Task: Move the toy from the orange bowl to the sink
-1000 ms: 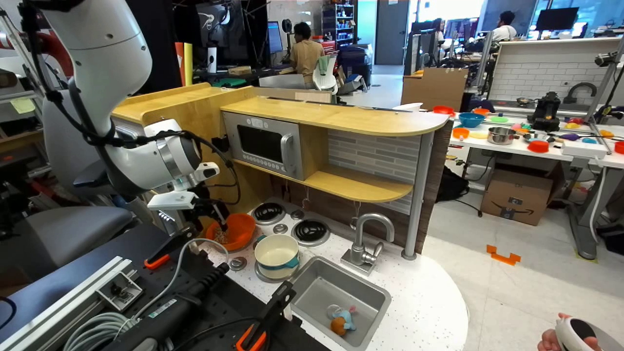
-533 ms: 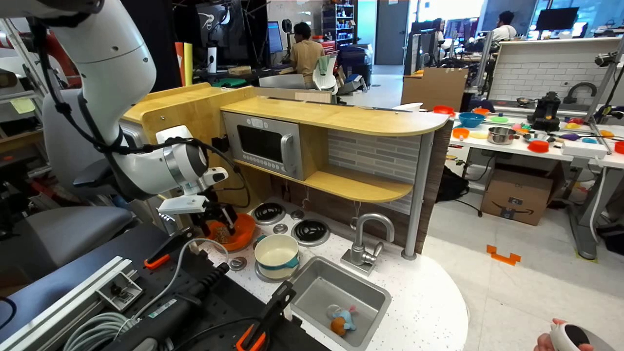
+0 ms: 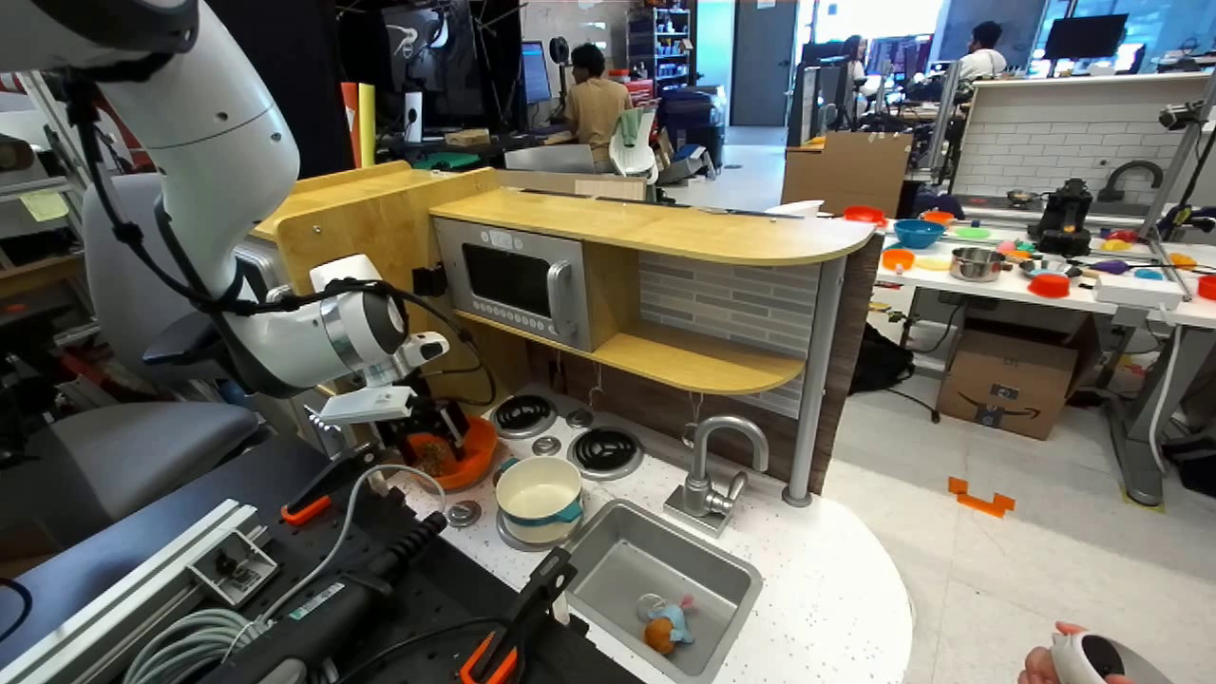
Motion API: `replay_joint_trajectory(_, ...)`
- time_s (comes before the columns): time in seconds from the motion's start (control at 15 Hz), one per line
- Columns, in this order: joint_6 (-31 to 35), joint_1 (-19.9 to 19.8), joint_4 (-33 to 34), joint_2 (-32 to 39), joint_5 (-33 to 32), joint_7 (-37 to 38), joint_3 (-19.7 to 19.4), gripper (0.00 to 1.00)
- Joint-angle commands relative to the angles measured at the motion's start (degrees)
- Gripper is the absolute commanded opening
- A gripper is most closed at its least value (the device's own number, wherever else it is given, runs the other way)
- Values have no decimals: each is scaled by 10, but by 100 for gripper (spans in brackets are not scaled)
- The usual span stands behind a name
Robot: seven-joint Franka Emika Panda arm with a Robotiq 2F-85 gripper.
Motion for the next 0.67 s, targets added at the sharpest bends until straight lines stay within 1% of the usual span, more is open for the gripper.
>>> replay_joint_trajectory(0.0, 11, 19, 25, 26, 33, -33, -12, 100)
replay_joint_trajectory(0.53, 3, 1, 49, 59, 67, -79, -3, 100)
replay_joint_trajectory(0.6, 3, 1, 52, 63, 69, -82, -5, 75)
